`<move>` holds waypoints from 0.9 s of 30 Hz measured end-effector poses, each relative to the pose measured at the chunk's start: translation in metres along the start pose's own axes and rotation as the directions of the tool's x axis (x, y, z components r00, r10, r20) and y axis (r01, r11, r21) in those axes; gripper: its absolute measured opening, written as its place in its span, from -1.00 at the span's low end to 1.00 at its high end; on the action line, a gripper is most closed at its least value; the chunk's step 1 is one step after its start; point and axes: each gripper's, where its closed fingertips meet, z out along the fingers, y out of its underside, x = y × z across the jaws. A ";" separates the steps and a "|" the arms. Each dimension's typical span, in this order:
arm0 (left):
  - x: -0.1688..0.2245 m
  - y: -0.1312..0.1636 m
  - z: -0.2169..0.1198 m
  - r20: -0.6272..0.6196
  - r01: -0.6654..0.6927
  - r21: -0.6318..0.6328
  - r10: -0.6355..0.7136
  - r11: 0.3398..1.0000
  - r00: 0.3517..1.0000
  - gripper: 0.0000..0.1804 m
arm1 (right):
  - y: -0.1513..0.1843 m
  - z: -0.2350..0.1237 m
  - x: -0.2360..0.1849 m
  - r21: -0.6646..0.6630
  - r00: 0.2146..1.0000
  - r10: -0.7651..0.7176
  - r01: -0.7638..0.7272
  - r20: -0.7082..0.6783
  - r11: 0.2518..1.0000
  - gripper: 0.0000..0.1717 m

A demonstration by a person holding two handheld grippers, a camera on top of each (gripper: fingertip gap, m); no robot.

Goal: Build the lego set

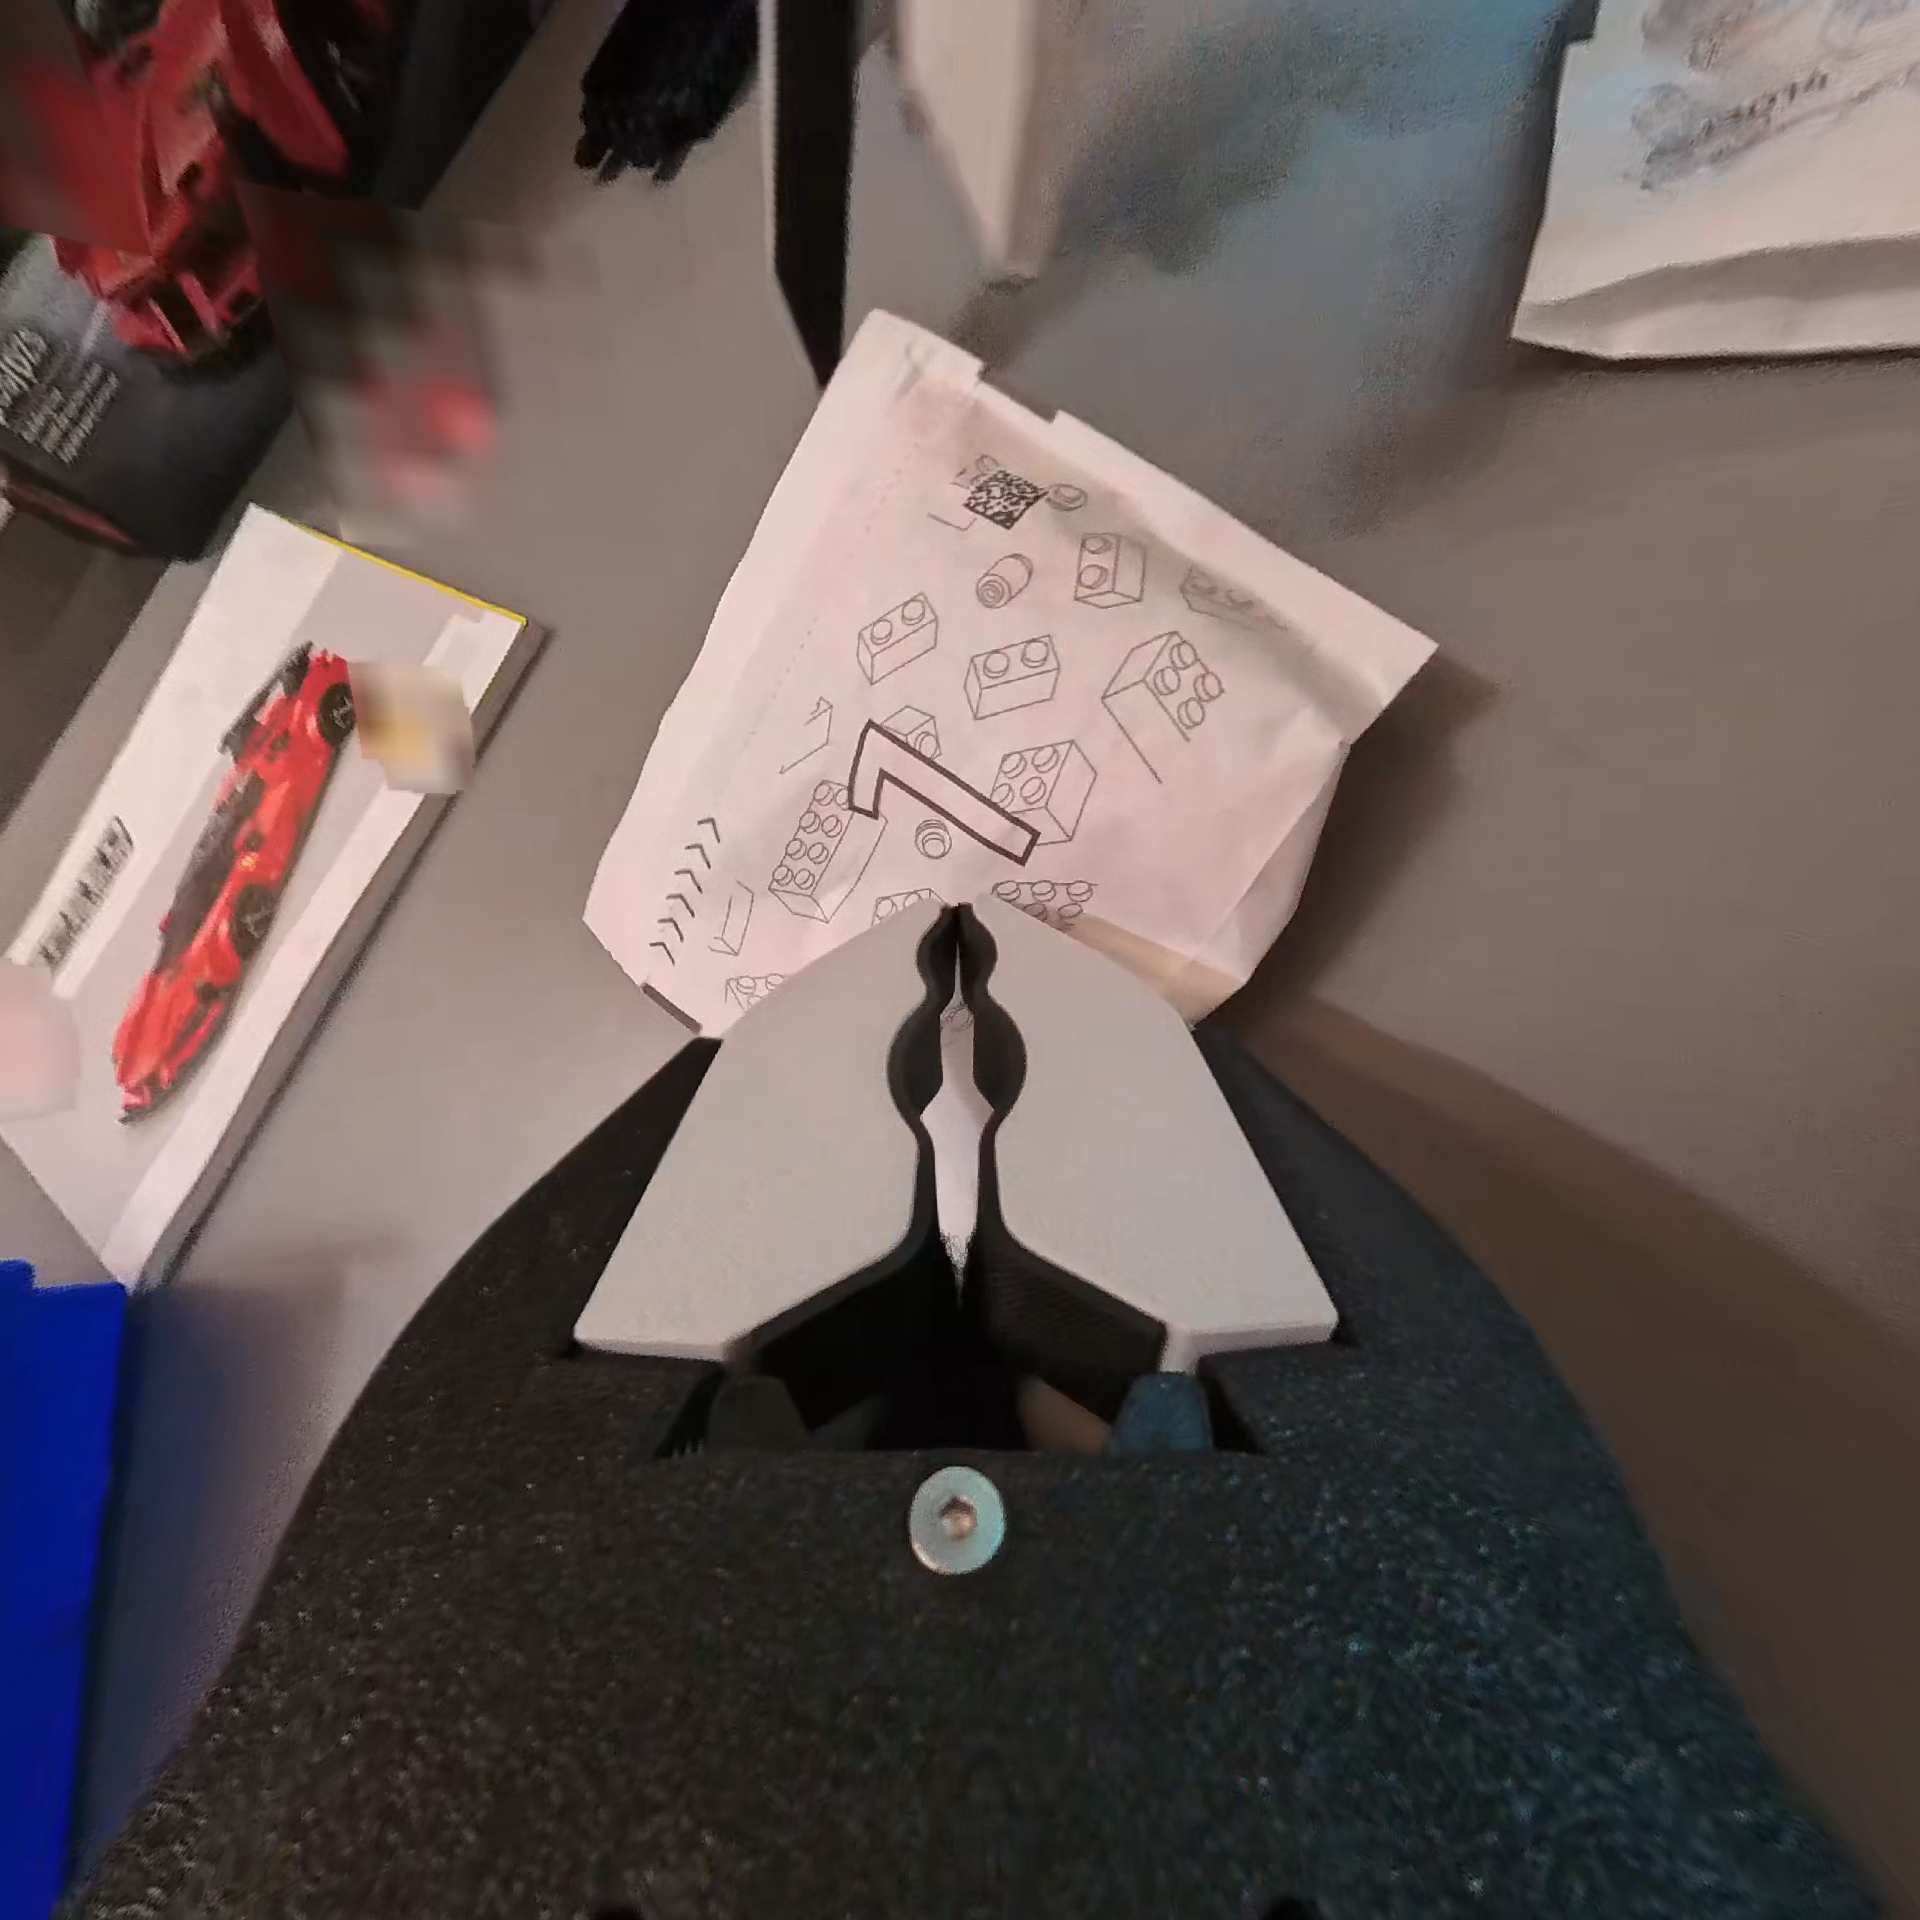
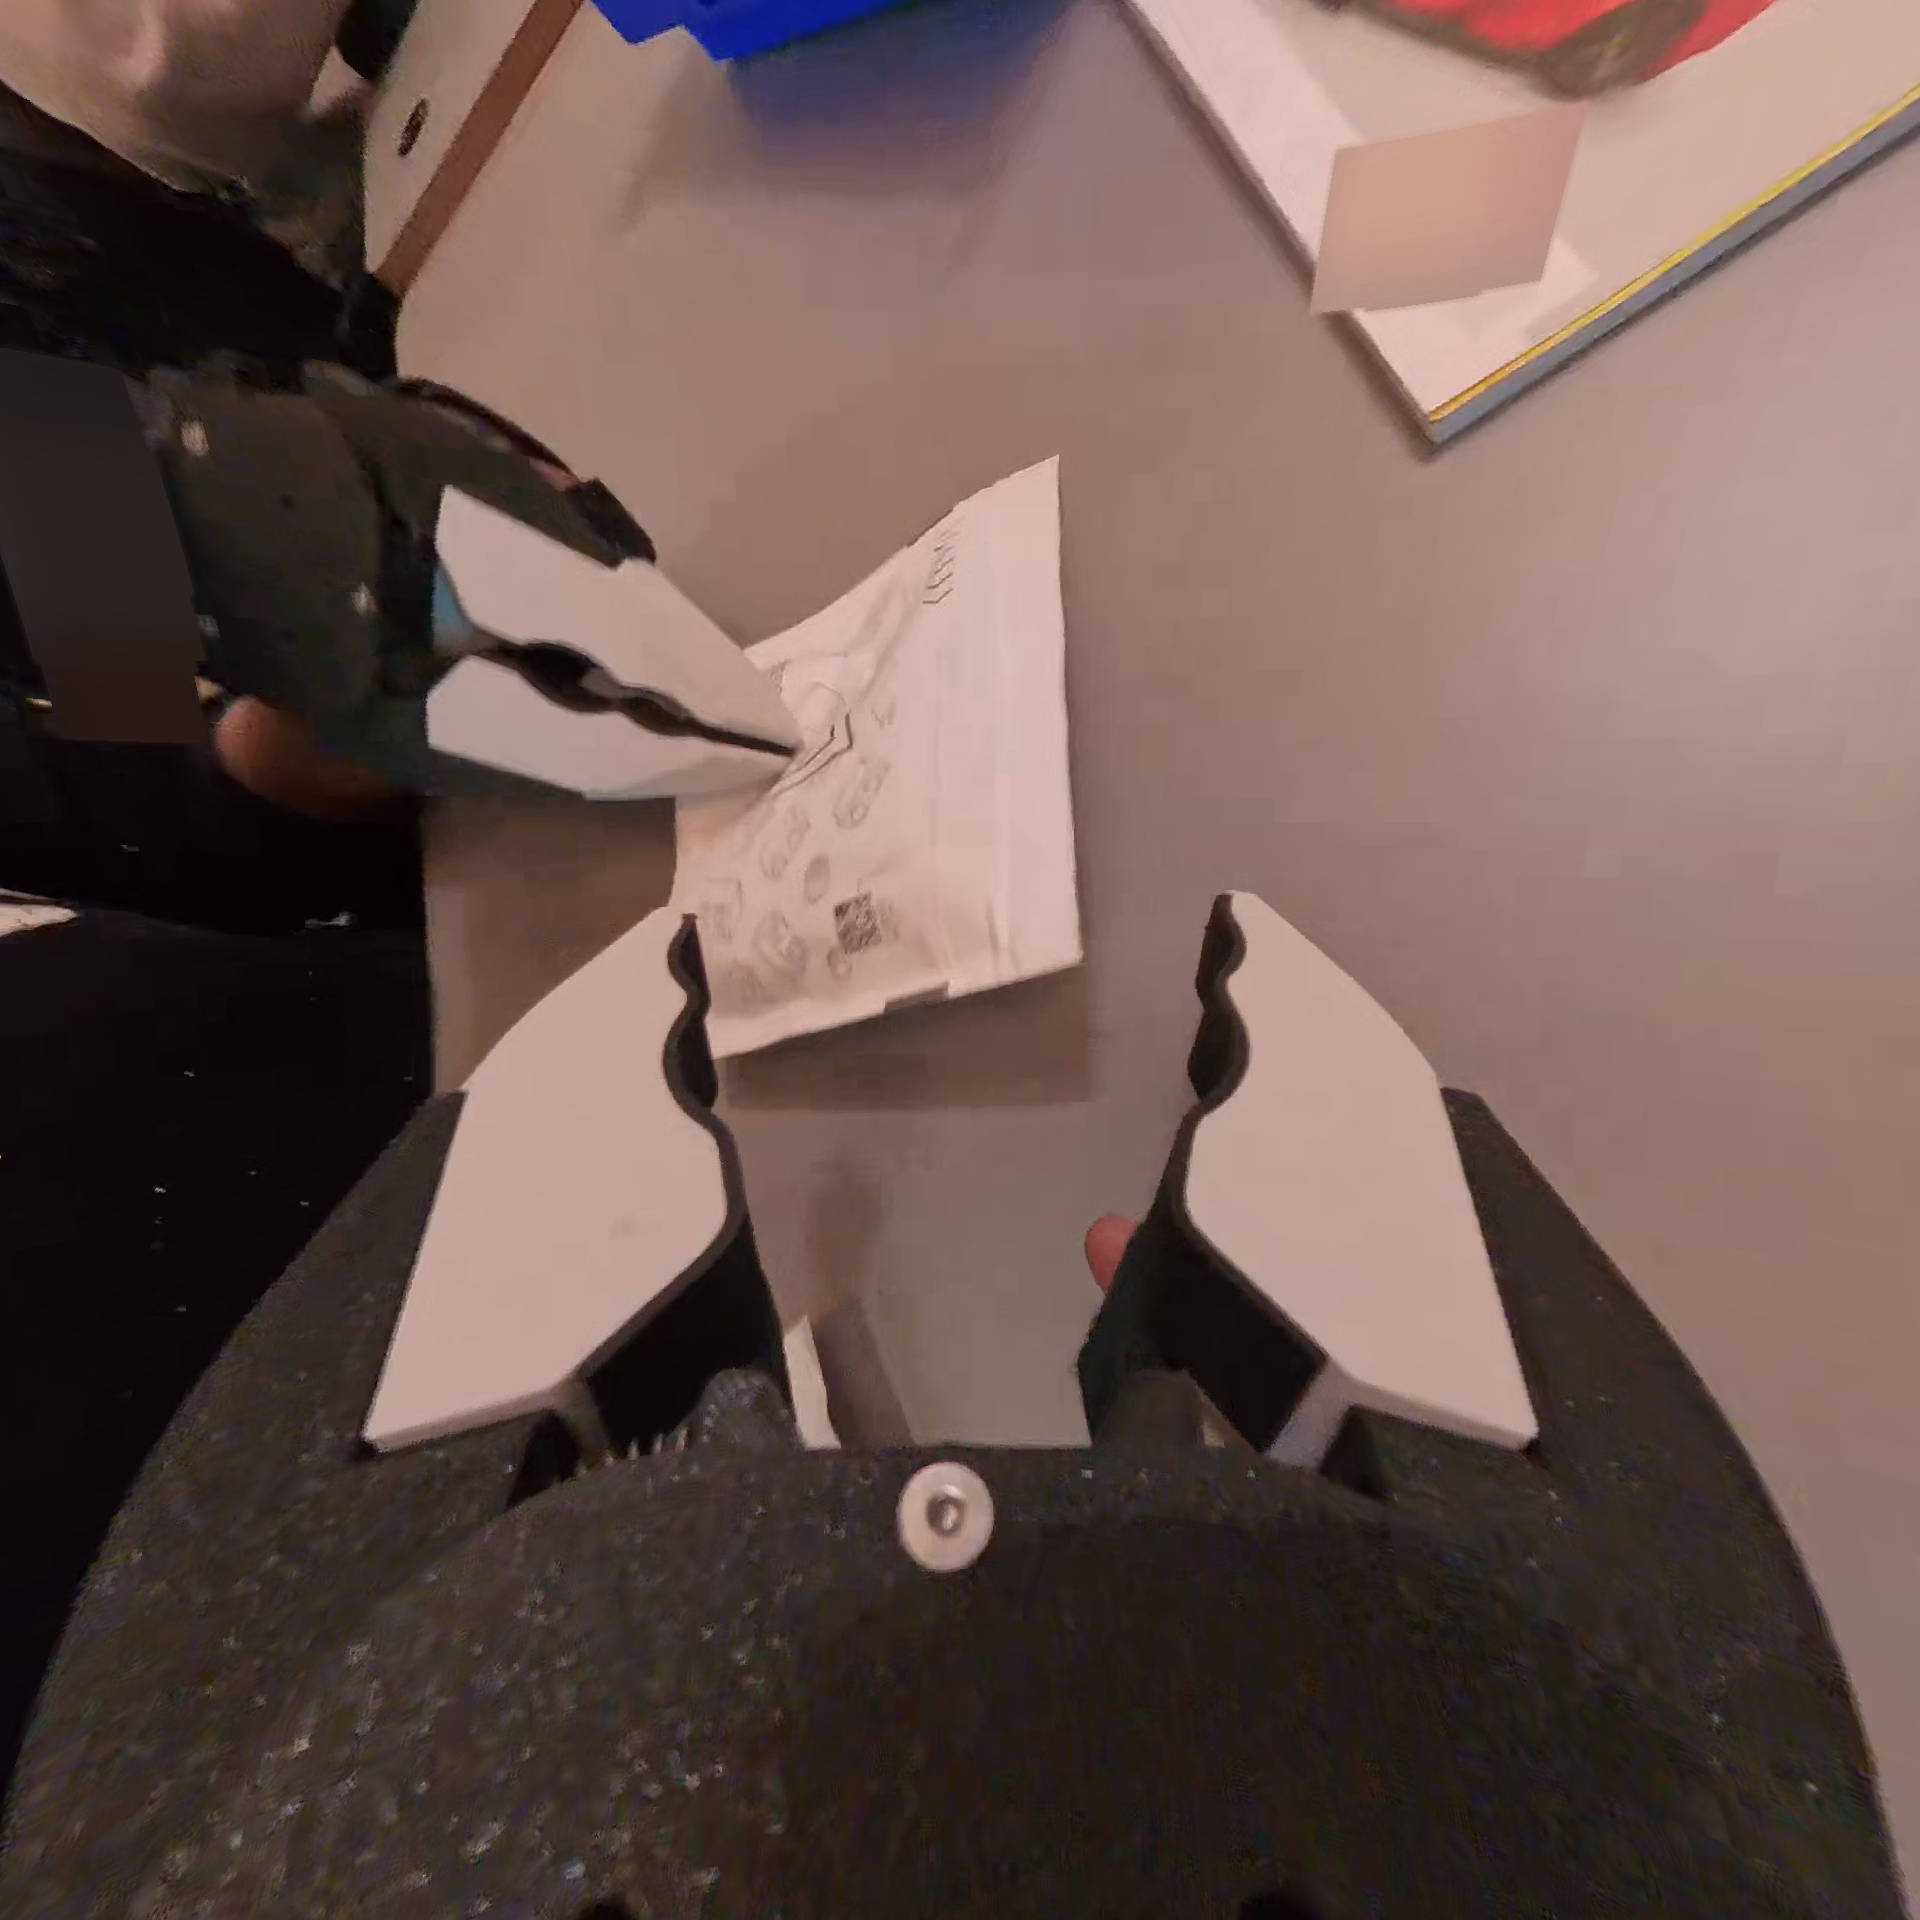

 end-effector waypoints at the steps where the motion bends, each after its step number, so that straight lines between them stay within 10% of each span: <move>1: 0.001 0.000 0.001 0.007 -0.026 0.006 0.026 1.000 1.000 -1.00 | -0.004 0.006 0.005 -0.023 0.999 0.033 -0.032 0.021 0.999 0.03; 4: 0.001 0.000 0.000 0.022 -0.049 0.027 0.048 0.998 0.999 -1.00 | -0.012 0.029 0.007 -0.114 0.984 0.118 -0.103 0.137 0.988 -0.17; 7: 0.001 0.000 -0.002 -0.007 -0.004 0.042 0.004 0.999 1.000 -0.99 | -0.018 0.043 -0.011 -0.153 0.968 0.076 -0.039 0.241 0.987 -0.87; 12: -0.059 -0.026 -0.054 0.126 0.262 0.398 -0.335 0.879 0.934 -0.45 | -0.036 0.013 -0.047 0.143 0.922 -0.338 0.315 0.190 0.938 -0.96; 15: -0.057 -0.049 -0.075 -0.170 0.429 0.505 -0.401 0.749 0.900 -0.47 | -0.031 -0.009 -0.066 0.253 0.840 -0.536 0.502 0.085 0.827 -0.98; 18: -0.017 -0.065 -0.068 -0.430 0.448 0.376 -0.275 0.811 0.860 -0.54 | -0.021 -0.018 -0.077 0.318 0.807 -0.591 0.555 0.020 0.769 -0.98; 23: -0.005 -0.082 -0.058 -0.338 0.309 0.462 -0.158 0.831 0.928 -1.00 | -0.008 -0.034 -0.077 0.402 0.795 -0.601 0.579 -0.084 0.709 -0.97; 24: -0.003 -0.082 -0.058 -0.332 0.289 0.449 -0.143 0.845 0.932 -1.00 | -0.007 -0.038 -0.076 0.410 0.792 -0.600 0.588 -0.116 0.697 -0.85; 27: 0.003 -0.086 -0.059 -0.328 0.241 0.412 -0.103 0.879 0.939 -1.00 | -0.014 -0.048 -0.078 0.416 0.833 -0.524 0.547 -0.181 0.727 0.42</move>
